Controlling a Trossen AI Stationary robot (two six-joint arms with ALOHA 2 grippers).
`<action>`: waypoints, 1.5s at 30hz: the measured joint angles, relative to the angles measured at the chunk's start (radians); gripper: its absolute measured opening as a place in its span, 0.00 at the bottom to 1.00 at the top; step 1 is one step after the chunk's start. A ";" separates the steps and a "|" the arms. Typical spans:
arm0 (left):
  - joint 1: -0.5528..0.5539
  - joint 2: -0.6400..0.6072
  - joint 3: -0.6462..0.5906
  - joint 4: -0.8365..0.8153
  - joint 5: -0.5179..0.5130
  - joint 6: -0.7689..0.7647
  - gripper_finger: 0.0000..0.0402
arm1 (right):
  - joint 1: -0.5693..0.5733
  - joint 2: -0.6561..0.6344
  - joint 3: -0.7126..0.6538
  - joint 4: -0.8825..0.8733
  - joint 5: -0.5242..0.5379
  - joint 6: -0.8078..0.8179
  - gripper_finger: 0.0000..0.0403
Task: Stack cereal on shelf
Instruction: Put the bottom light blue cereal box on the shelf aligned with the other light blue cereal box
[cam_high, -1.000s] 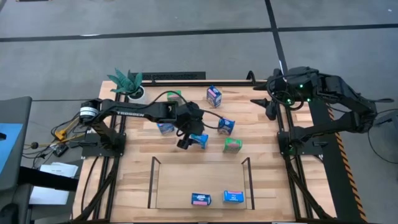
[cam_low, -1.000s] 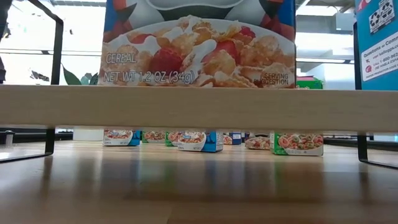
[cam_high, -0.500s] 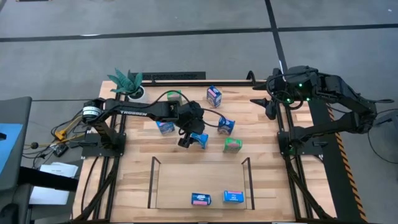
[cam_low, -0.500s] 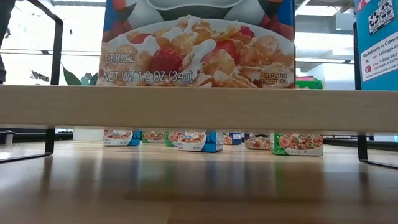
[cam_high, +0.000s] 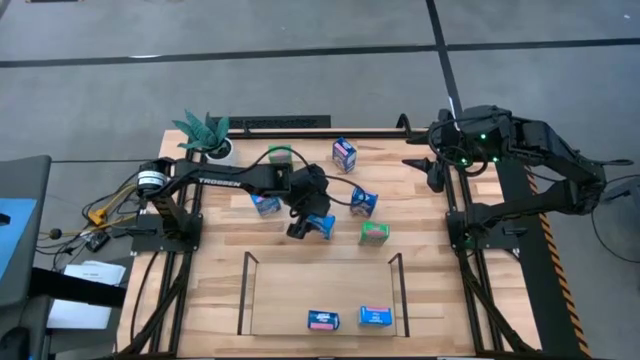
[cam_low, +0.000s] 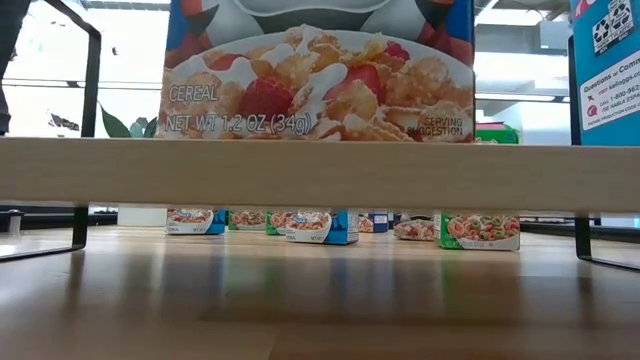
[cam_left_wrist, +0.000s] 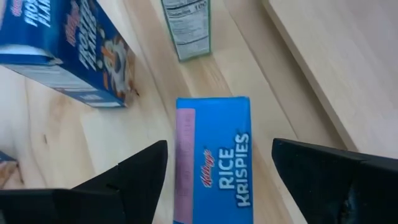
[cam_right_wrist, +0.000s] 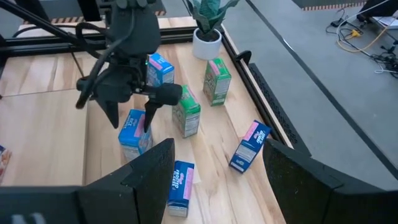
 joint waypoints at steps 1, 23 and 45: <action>0.000 0.000 0.000 -0.005 -0.003 0.000 0.67 | 0.000 0.000 0.000 0.001 0.000 -0.001 0.67; -0.002 0.016 0.000 -0.021 -0.060 0.049 0.37 | 0.000 0.000 0.000 0.006 0.001 -0.019 0.67; -0.079 0.015 0.409 -0.371 -0.216 -0.129 0.31 | 0.000 0.000 0.000 0.006 0.001 -0.056 0.67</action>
